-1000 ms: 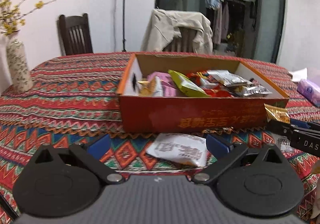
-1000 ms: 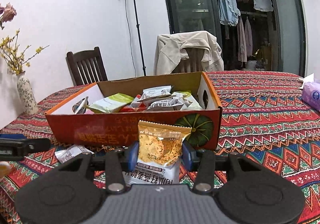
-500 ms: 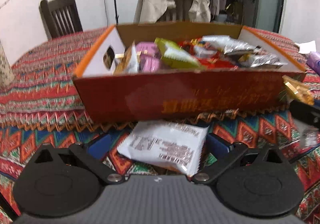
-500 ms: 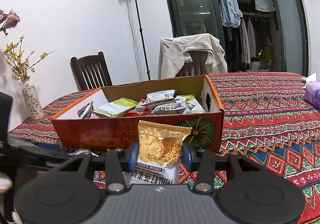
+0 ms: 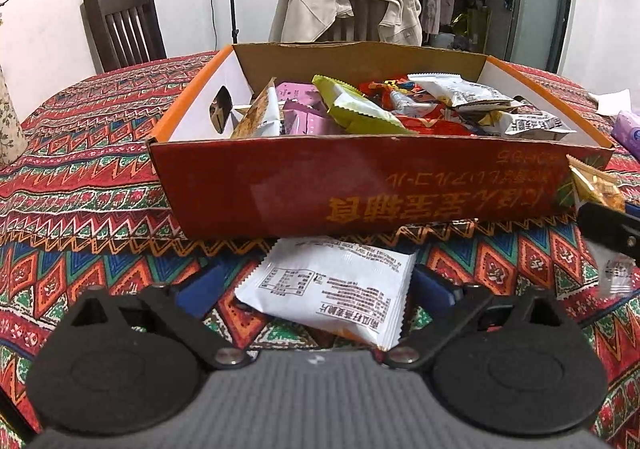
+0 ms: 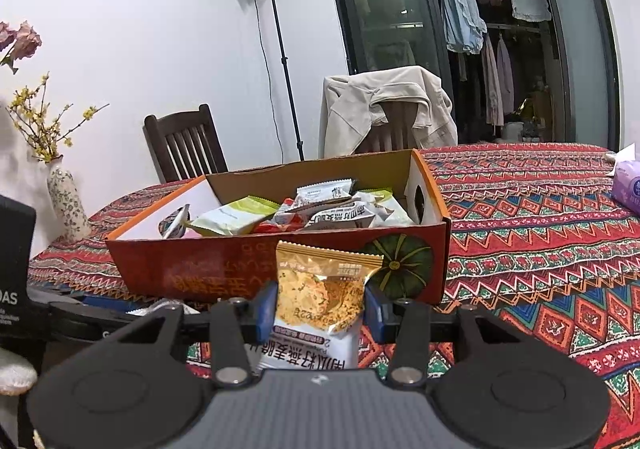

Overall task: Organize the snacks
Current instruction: 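Grasp the small gold wrapper with the left tool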

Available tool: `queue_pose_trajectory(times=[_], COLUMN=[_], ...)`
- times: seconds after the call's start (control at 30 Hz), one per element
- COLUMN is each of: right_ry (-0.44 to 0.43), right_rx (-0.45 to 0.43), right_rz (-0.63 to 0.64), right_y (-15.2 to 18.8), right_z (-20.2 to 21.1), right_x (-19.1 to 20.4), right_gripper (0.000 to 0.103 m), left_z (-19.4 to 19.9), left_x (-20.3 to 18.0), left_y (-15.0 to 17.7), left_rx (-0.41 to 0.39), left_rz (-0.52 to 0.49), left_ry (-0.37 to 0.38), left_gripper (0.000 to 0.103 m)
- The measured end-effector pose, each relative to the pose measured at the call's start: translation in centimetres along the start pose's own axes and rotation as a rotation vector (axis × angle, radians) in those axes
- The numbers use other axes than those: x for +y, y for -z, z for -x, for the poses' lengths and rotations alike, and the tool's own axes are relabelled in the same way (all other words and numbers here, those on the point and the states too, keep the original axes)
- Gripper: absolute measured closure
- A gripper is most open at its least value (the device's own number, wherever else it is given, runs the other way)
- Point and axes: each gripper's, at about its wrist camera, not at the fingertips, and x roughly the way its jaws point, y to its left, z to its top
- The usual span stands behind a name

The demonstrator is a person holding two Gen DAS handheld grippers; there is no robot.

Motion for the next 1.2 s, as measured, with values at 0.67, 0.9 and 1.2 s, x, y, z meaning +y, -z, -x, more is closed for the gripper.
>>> queue_pose_trajectory(times=[0.67, 0.9, 1.2], right_ry=[-0.026, -0.027, -0.021], right_rx=[-0.041, -0.063, -0.069], right_rz=[0.008, 0.023, 0.031], right_y=[0.0, 0.1, 0.0], right_z=[0.6, 1.1, 1.1], right_x=[0.2, 0.5, 0.6], right_gripper=[0.059, 0.059, 0.059], left_z=[5.3, 8.0, 9.8], left_x=[0.5, 1.4, 3.9], left_y=[1.4, 1.8, 1.7], left_rx=[-0.129, -0.185, -0.217], left_rz=[0.009, 0.022, 0.101], left_ry=[0.061, 0.054, 0.063], left_gripper=[0.076, 0.087, 0.093])
